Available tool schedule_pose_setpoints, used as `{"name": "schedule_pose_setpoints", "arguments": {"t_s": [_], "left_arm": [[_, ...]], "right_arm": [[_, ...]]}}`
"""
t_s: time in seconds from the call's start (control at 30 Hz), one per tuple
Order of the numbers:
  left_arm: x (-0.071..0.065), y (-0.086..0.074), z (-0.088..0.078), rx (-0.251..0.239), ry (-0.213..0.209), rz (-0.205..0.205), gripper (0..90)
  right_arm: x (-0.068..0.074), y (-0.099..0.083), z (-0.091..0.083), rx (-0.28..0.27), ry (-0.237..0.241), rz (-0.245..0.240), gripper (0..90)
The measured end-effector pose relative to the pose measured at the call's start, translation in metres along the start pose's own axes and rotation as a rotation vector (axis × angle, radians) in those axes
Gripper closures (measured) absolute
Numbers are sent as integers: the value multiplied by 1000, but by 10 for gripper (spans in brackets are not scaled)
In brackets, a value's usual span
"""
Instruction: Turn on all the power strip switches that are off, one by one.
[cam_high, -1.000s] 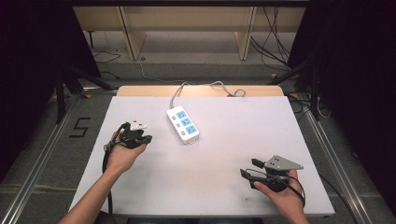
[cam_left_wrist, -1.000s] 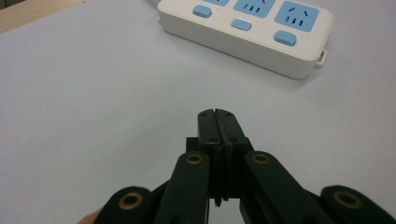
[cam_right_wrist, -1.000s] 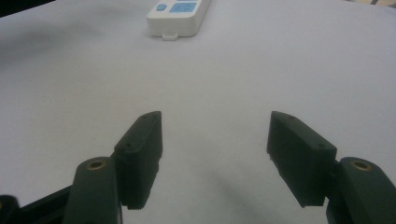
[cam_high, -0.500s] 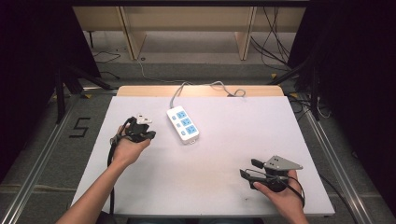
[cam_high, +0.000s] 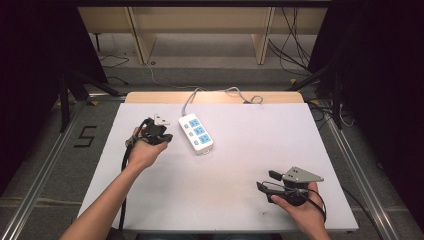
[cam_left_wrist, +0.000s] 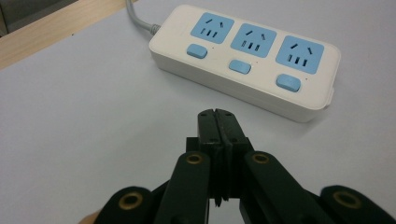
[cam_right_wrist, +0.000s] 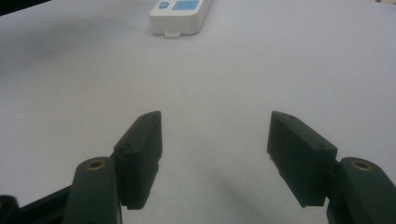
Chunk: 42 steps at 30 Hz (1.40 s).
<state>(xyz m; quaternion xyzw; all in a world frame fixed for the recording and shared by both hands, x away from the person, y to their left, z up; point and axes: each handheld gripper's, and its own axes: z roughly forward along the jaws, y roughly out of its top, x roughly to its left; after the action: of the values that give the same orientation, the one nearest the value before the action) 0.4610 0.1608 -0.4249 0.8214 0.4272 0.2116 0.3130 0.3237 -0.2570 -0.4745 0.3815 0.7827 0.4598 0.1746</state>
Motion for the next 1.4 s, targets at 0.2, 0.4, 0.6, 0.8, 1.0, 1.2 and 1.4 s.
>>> {"name": "schedule_pose_setpoints", "arguments": {"t_s": [0.2,0.4,0.6,0.8,1.0,1.2,1.4], "left_arm": [[0,6,4,-3,1,-2,897],[-1,13,10,-2,4,8,897],[0,18,15,6,5,17,897],[0,25,20,-1,5,19,897],[1,28,23,5,6,27,897],[2,32,28,18,6,36,898],[2,35,33,22,18,41,897]], "right_arm": [[0,0,0,2,2,2,366],[0,0,0,2,3,2,367],[0,0,0,4,3,4,367],[-1,0,0,4,5,2,367],[-1,0,0,5,6,3,367],[-1,0,0,6,6,3,366],[-1,0,0,7,1,0,367]]}}
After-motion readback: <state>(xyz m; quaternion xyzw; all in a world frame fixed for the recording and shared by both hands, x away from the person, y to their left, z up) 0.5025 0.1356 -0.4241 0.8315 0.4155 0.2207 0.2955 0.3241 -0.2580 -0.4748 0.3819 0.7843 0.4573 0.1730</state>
